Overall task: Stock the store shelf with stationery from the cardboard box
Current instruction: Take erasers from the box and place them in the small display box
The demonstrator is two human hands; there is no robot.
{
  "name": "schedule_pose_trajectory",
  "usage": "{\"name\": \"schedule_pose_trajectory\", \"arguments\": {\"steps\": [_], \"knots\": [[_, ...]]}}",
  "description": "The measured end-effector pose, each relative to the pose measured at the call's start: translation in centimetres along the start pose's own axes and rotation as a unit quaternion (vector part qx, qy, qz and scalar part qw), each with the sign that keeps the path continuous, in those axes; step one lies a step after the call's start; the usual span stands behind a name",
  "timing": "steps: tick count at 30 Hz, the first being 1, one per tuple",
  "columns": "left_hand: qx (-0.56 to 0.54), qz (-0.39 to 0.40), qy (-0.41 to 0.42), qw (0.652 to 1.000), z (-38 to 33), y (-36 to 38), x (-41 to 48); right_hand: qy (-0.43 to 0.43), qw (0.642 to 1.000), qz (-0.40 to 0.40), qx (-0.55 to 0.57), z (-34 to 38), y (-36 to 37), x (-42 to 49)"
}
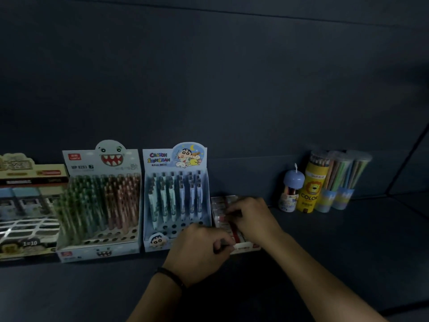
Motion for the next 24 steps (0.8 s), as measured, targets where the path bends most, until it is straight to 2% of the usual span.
{"name": "schedule_pose_trajectory", "arguments": {"steps": [5,10,15,19,24], "knots": [[-0.006,-0.005,0.016,1.000,-0.1,0.2,-0.1,0.025,1.000,-0.003,0.001,0.2,-0.5,-0.8],[-0.035,-0.038,0.028,0.998,-0.9,-0.4,-0.5,0.055,0.988,-0.144,0.025,0.3,-5.3,-6.3],[-0.022,-0.015,0.121,0.992,-8.0,-0.4,-2.7,0.117,0.968,-0.221,0.005,-0.5,-10.5,-18.9],[-0.027,0.079,0.170,0.982,-17.8,3.4,-6.3,0.187,0.964,-0.185,-0.035,-3.7,-12.7,-30.8],[-0.037,0.247,0.219,0.943,-32.3,14.8,-13.6,0.327,0.929,-0.173,-0.032,-10.8,-14.5,-49.9]]}}
Point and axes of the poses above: each hand's wrist, its own x-axis towards the middle knuckle, its own y-axis out of the palm, z = x × y, the point moved 9 cm from there along x, towards the middle knuckle, and after that the axes turned 3 degrees about -z, right-handed, at the moved point
